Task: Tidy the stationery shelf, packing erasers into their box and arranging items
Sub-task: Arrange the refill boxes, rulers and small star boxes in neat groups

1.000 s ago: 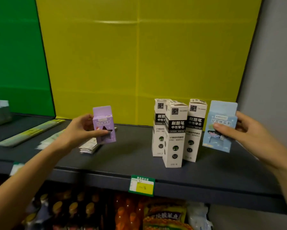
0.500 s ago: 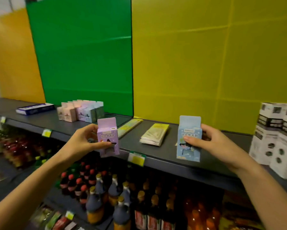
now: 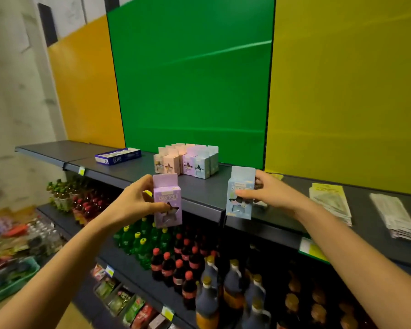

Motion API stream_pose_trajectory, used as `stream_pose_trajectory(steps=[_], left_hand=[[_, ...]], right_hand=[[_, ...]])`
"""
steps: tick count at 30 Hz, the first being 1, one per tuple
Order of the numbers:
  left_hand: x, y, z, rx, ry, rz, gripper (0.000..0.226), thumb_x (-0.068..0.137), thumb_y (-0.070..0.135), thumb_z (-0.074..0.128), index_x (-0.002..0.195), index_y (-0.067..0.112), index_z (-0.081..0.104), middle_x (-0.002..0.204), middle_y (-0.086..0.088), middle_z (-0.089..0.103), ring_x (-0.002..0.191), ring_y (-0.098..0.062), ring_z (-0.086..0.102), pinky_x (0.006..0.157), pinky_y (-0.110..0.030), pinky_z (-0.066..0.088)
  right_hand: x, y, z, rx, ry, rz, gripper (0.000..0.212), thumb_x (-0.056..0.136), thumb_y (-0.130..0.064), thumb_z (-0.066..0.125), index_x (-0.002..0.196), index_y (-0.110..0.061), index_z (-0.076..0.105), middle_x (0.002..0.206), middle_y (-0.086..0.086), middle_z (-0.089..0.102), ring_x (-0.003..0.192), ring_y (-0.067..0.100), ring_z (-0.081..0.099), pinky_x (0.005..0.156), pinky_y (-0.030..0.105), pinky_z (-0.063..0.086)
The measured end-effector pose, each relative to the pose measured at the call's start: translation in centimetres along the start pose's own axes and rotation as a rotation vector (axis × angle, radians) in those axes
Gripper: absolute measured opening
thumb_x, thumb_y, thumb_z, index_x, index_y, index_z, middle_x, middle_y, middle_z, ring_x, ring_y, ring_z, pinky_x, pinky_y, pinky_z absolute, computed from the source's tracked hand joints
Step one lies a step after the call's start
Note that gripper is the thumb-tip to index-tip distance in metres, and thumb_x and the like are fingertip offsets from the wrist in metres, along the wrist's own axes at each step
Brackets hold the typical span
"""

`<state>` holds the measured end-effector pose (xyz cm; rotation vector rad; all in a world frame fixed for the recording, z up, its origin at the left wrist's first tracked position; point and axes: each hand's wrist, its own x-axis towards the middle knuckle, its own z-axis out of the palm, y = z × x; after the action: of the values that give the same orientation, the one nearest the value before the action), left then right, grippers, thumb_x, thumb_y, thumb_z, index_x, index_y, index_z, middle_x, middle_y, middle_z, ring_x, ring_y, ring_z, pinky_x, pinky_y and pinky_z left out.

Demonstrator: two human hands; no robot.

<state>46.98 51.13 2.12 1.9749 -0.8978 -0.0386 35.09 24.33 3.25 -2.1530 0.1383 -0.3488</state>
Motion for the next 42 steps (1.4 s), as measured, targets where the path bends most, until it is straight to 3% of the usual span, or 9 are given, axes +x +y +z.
stream_pose_trajectory(steps=[2,5,9,14,23,26,31,35,42], left_hand=[[1.8,-1.3,-0.9,0.027,-0.007,0.002,0.075,0.043,0.048,0.072,0.108,0.016,0.053,0.101,-0.004,0.068,0.087,-0.027,0.067,0.062,-0.033,0.055],[5.4,-3.4,-1.8,0.064,-0.008,0.018,0.057,0.058,0.027,0.081,0.109,0.021,0.057,0.098,0.001,0.070,0.086,-0.021,0.067,0.079,-0.040,0.056],[11.2,-5.3,-2.4,0.090,-0.016,0.057,0.043,0.066,0.014,0.080,0.100,0.032,0.060,0.089,0.013,0.070,0.082,-0.017,0.068,0.075,-0.034,0.057],[17.6,-7.3,-2.5,0.320,-0.007,0.129,0.057,0.068,0.019,0.079,0.114,0.012,0.045,0.099,0.001,0.057,0.079,-0.022,0.064,0.074,-0.036,0.054],[24.6,-10.4,-2.2,0.381,-0.109,0.233,0.056,0.071,0.018,0.077,0.114,0.006,0.042,0.106,-0.008,0.055,0.078,-0.025,0.061,0.071,-0.038,0.053],[26.3,-11.3,-2.4,0.417,-0.174,0.275,0.054,0.072,0.022,0.076,0.111,0.009,0.041,0.104,-0.009,0.057,0.084,-0.028,0.061,0.074,-0.040,0.052],[28.1,-11.7,-3.0,0.572,-0.232,0.396,0.060,0.073,0.030,0.073,0.119,0.010,0.040,0.106,-0.011,0.060,0.091,-0.027,0.057,0.078,-0.037,0.047],[29.1,-11.9,-3.4,0.956,-0.149,0.628,0.052,0.079,0.047,0.060,0.117,0.015,0.045,0.120,-0.005,0.055,0.110,-0.025,0.050,0.092,-0.033,0.035],[31.2,-13.3,-3.8,0.975,-0.118,0.833,0.059,0.084,0.050,0.049,0.133,0.017,0.038,0.128,-0.005,0.049,0.118,-0.025,0.043,0.098,-0.034,0.028]], right_hand=[[2.7,-0.1,1.2,-0.051,0.006,-0.002,0.047,0.079,-0.027,0.070,0.120,-0.020,0.049,0.114,0.001,0.065,0.088,0.013,0.064,0.083,0.031,0.052],[6.6,-0.1,2.8,-0.098,0.023,0.007,0.049,0.078,-0.027,0.071,0.120,-0.019,0.048,0.117,0.000,0.062,0.099,0.018,0.064,0.091,0.038,0.052],[11.8,0.5,4.3,-0.137,0.026,0.046,0.052,0.077,-0.023,0.072,0.119,-0.014,0.043,0.124,0.006,0.059,0.107,0.023,0.062,0.093,0.042,0.052],[17.7,0.5,5.4,-0.306,0.066,0.066,0.057,0.078,-0.025,0.071,0.123,-0.010,0.041,0.128,0.009,0.058,0.111,0.025,0.058,0.097,0.040,0.047],[22.4,1.4,6.6,-0.341,0.140,0.093,0.051,0.080,-0.022,0.069,0.122,-0.010,0.043,0.124,0.007,0.058,0.101,0.021,0.060,0.086,0.031,0.049],[22.8,1.5,7.1,-0.310,0.190,0.105,0.053,0.080,-0.021,0.069,0.122,-0.009,0.040,0.113,0.004,0.057,0.090,0.015,0.058,0.077,0.024,0.048],[23.1,1.6,8.3,-0.283,0.288,0.107,0.052,0.079,-0.022,0.070,0.119,-0.012,0.038,0.102,-0.003,0.052,0.090,0.013,0.057,0.064,0.014,0.046],[23.4,1.3,9.5,-0.305,0.392,0.100,0.048,0.079,-0.022,0.070,0.117,-0.014,0.042,0.104,-0.005,0.051,0.092,0.012,0.058,0.063,0.012,0.045],[23.9,0.9,11.9,-0.250,0.565,0.116,0.048,0.078,-0.016,0.071,0.119,-0.014,0.045,0.095,-0.014,0.051,0.092,0.008,0.057,0.069,0.012,0.045]])
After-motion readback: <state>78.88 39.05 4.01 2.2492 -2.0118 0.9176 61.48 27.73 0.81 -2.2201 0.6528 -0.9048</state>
